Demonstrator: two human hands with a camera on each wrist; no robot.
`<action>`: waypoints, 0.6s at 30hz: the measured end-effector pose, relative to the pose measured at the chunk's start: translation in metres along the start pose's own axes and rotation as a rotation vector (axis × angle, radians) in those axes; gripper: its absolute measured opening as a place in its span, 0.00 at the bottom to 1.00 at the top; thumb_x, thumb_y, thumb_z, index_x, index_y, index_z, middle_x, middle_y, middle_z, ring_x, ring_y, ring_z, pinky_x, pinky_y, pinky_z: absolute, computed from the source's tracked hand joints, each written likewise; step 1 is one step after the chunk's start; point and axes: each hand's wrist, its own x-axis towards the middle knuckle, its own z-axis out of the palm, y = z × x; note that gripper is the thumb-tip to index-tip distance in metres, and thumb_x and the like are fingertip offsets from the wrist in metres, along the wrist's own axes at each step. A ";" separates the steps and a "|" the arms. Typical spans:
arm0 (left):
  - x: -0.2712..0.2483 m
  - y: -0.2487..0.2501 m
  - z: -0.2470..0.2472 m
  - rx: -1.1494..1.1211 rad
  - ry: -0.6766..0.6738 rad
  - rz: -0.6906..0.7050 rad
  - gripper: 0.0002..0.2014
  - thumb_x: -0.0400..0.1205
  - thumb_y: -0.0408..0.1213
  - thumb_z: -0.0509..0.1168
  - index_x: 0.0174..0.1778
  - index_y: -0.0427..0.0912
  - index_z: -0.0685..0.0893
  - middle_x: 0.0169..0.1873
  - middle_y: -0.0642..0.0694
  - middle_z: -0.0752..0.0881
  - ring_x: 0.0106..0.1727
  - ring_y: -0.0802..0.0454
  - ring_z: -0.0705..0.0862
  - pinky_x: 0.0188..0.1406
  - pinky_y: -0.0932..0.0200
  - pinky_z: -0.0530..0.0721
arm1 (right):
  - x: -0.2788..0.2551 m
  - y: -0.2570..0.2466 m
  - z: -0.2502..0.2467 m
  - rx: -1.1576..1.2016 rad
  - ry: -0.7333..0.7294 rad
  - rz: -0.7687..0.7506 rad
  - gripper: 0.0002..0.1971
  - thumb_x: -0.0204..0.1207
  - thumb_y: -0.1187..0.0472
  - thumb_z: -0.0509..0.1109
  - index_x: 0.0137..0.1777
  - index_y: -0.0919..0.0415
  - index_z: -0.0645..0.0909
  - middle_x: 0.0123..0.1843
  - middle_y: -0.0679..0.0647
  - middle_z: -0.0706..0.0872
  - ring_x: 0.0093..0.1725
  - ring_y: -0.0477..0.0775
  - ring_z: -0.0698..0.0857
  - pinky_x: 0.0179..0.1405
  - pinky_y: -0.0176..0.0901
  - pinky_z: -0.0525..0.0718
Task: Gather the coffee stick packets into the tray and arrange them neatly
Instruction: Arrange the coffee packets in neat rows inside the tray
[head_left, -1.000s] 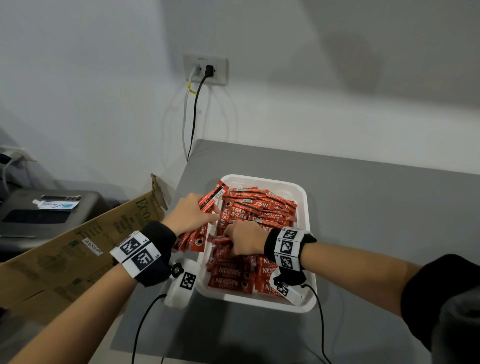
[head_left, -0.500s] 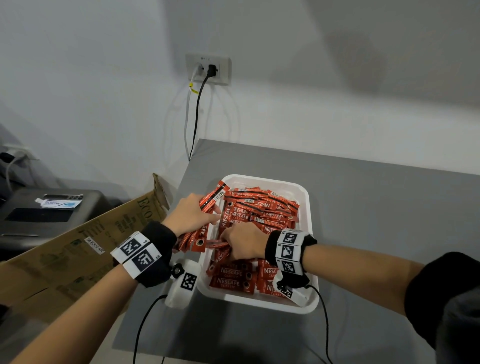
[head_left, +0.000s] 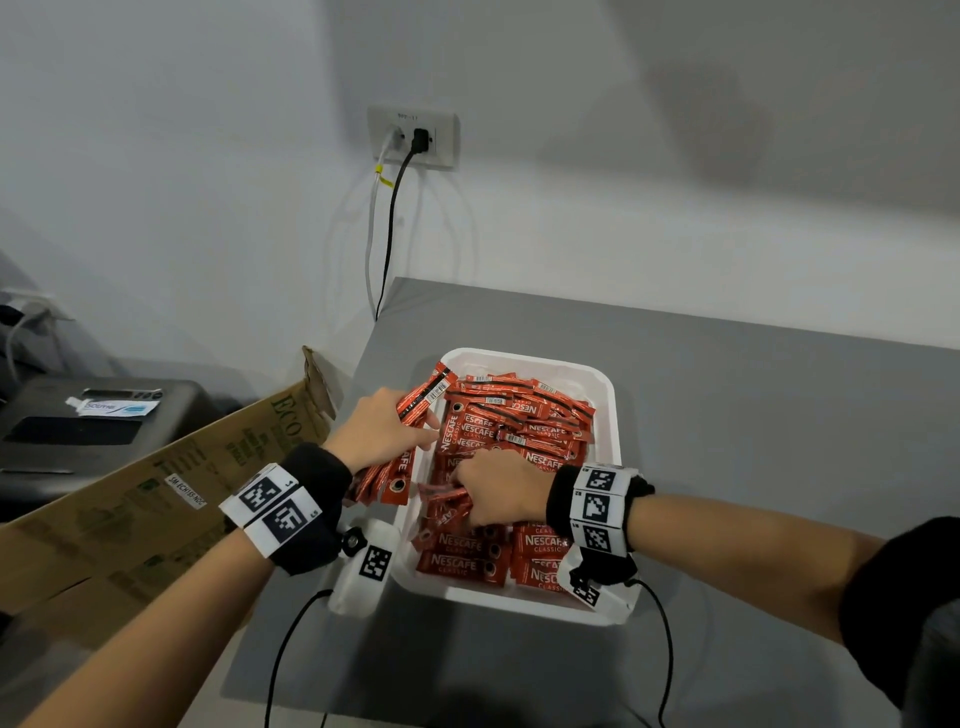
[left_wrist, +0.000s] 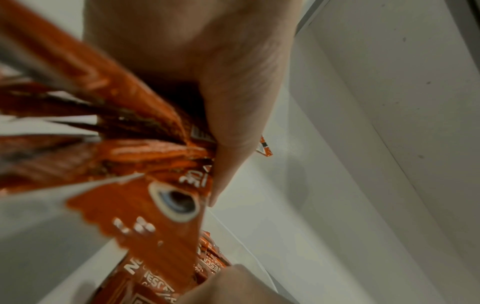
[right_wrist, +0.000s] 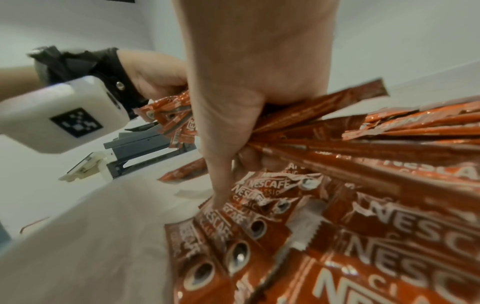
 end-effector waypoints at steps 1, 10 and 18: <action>0.000 0.000 0.000 0.002 0.001 0.000 0.05 0.76 0.34 0.70 0.47 0.41 0.86 0.36 0.48 0.86 0.41 0.50 0.86 0.38 0.69 0.78 | -0.001 -0.001 0.001 -0.023 -0.007 -0.003 0.15 0.74 0.55 0.73 0.54 0.65 0.82 0.39 0.54 0.83 0.35 0.53 0.80 0.28 0.41 0.77; -0.002 0.000 -0.001 -0.004 0.008 0.004 0.05 0.77 0.35 0.70 0.48 0.41 0.85 0.35 0.50 0.84 0.39 0.53 0.84 0.39 0.69 0.78 | 0.000 -0.005 0.000 -0.045 0.000 -0.008 0.18 0.74 0.52 0.73 0.57 0.65 0.81 0.44 0.57 0.87 0.36 0.53 0.80 0.33 0.43 0.79; -0.004 0.002 -0.001 -0.007 0.000 0.005 0.05 0.77 0.35 0.70 0.48 0.42 0.86 0.36 0.49 0.85 0.40 0.53 0.85 0.40 0.68 0.79 | 0.001 -0.008 0.004 -0.061 -0.028 0.007 0.18 0.74 0.52 0.73 0.57 0.65 0.81 0.45 0.57 0.87 0.38 0.55 0.83 0.36 0.45 0.85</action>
